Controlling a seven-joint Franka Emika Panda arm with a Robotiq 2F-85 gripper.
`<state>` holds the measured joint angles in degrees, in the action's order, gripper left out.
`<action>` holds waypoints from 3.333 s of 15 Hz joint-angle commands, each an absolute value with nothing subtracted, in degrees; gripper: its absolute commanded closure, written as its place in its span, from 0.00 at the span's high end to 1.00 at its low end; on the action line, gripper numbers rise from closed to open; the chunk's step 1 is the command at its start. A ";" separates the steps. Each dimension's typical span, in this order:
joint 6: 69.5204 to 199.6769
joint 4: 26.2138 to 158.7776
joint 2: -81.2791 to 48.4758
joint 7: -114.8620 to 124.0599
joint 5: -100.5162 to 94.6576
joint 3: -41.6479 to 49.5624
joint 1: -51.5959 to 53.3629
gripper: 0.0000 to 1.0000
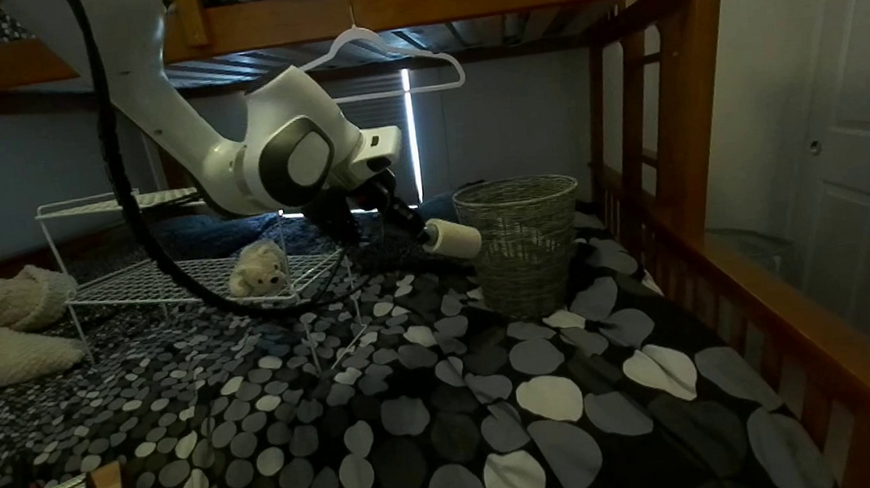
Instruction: Pick up the lint roller from the bed and put it on the top white rack
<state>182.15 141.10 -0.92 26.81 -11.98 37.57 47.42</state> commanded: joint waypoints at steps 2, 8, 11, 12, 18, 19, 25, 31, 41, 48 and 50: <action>181.11 143.87 9.80 25.45 -21.91 35.28 48.16 0.07; 184.16 145.33 17.62 20.13 -26.32 25.86 44.93 0.07; 186.91 146.71 20.46 18.97 -26.95 25.85 47.28 0.07; 187.37 147.25 21.27 19.26 -26.56 26.00 47.91 0.07; 185.87 144.40 17.43 20.31 -25.77 25.07 46.85 0.29; 185.87 144.38 17.39 20.31 -25.77 25.09 46.83 0.29; 185.87 144.33 17.32 20.31 -25.77 25.09 46.82 0.29; 185.87 144.32 17.30 20.31 -25.77 25.08 46.82 0.29; 184.36 141.64 18.11 20.98 -26.78 15.82 44.50 0.07; 185.04 143.60 19.17 16.59 -24.96 20.62 60.15 0.07; 184.84 143.98 19.49 15.27 -25.02 23.45 65.81 0.07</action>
<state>185.67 142.04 17.14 18.41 -25.69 18.63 57.58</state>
